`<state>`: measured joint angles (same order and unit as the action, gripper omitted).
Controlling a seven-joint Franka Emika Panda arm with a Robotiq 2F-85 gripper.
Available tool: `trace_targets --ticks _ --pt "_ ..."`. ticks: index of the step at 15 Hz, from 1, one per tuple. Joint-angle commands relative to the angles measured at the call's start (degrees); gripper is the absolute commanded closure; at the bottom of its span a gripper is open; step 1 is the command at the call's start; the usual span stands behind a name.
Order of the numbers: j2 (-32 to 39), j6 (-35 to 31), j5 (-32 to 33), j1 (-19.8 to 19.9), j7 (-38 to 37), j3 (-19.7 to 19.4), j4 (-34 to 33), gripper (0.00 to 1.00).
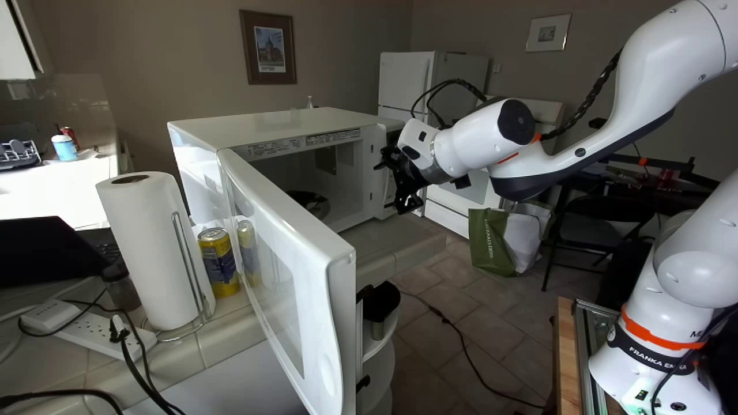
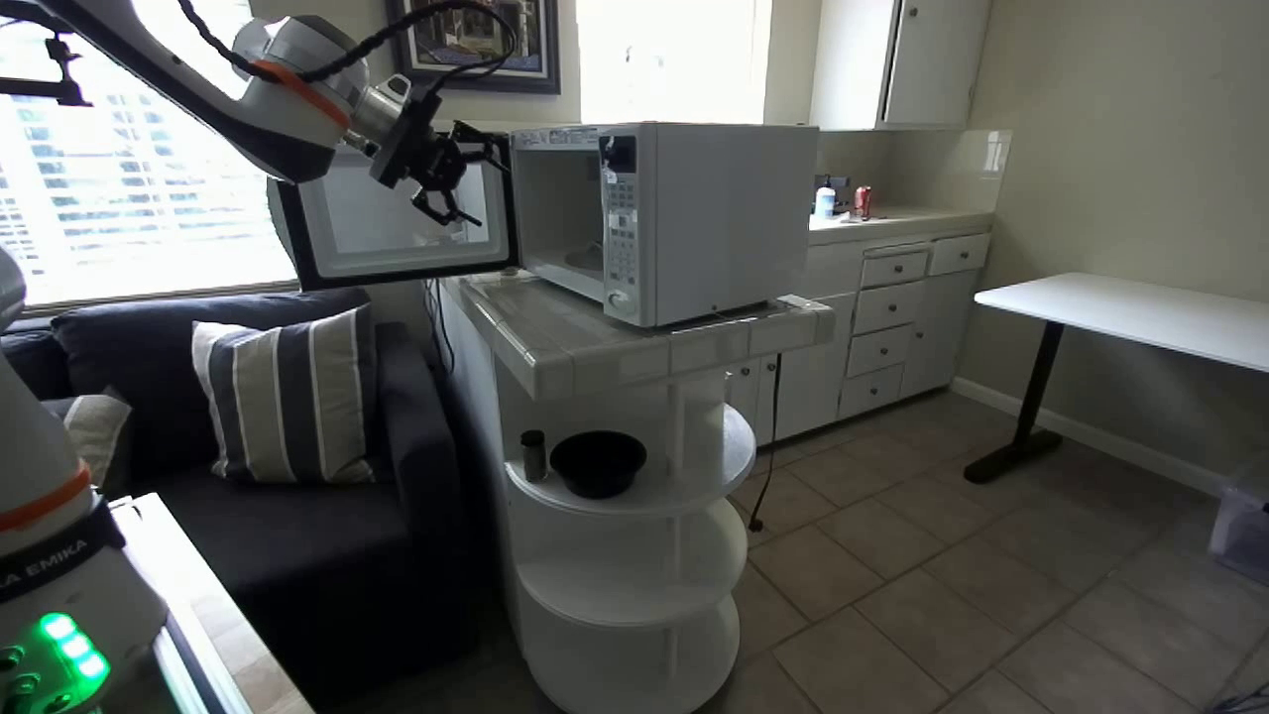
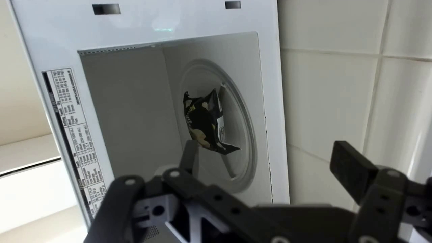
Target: Remove the black packet from the microwave and put it on top of the microwave.
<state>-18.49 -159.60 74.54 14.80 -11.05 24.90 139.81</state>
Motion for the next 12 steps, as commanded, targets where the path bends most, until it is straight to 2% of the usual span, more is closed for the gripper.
trace_targets --ticks 1,4,6,11,12 --pt "0.0 0.0 0.0 0.0 0.0 0.0 0.0 0.00" --pt "0.0 0.0 0.0 0.0 0.0 0.0 0.0 0.00" --pt "1.9 6.3 3.0 0.8 -4.3 3.4 -2.4 0.00" --pt "11.2 21.7 15.6 2.0 -14.8 10.6 -8.9 0.00" --pt "14.9 26.7 19.5 -7.2 -16.4 3.2 -10.1 0.00"
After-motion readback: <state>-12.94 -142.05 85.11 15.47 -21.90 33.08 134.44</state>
